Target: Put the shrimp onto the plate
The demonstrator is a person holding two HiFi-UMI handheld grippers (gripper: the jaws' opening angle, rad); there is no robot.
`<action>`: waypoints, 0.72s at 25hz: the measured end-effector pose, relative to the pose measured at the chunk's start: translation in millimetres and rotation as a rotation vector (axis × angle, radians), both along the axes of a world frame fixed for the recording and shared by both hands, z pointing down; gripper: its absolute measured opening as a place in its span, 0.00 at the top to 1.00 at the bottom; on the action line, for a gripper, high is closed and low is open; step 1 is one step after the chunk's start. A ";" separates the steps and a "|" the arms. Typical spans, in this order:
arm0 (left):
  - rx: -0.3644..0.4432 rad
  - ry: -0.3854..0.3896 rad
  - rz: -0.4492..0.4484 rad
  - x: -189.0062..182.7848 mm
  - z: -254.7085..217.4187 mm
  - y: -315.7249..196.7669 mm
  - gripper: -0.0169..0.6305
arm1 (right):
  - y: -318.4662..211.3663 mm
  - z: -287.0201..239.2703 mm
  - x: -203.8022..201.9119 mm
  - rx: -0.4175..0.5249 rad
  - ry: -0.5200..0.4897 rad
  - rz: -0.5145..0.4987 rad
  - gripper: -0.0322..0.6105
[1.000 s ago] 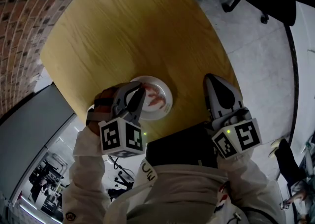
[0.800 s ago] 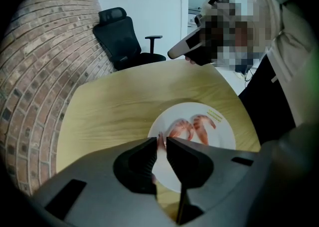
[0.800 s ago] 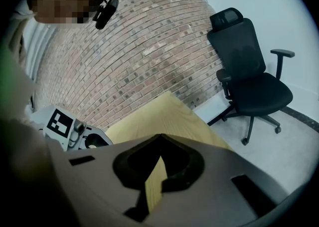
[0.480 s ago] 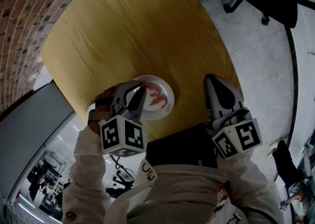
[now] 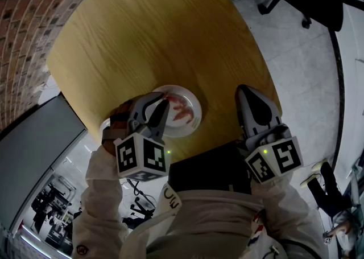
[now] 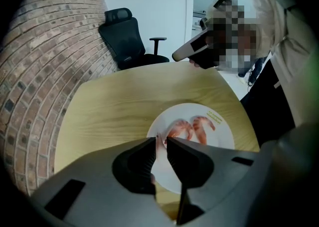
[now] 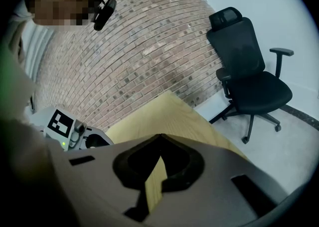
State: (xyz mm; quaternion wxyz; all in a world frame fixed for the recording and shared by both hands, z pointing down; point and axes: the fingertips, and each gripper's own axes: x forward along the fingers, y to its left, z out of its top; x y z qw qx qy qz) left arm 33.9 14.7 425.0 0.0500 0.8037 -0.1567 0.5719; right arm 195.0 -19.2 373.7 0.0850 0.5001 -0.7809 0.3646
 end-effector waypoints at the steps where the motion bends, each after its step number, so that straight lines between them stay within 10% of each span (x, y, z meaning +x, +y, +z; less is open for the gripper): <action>1: 0.002 0.004 -0.005 0.6 -0.7 0.3 0.87 | 0.3 -0.1 0.4 0.001 0.000 -0.001 0.91; 18: 0.026 0.037 -0.168 -45.0 -15.0 25.2 0.87 | 9.6 -12.7 -44.0 0.029 -0.003 -0.100 0.91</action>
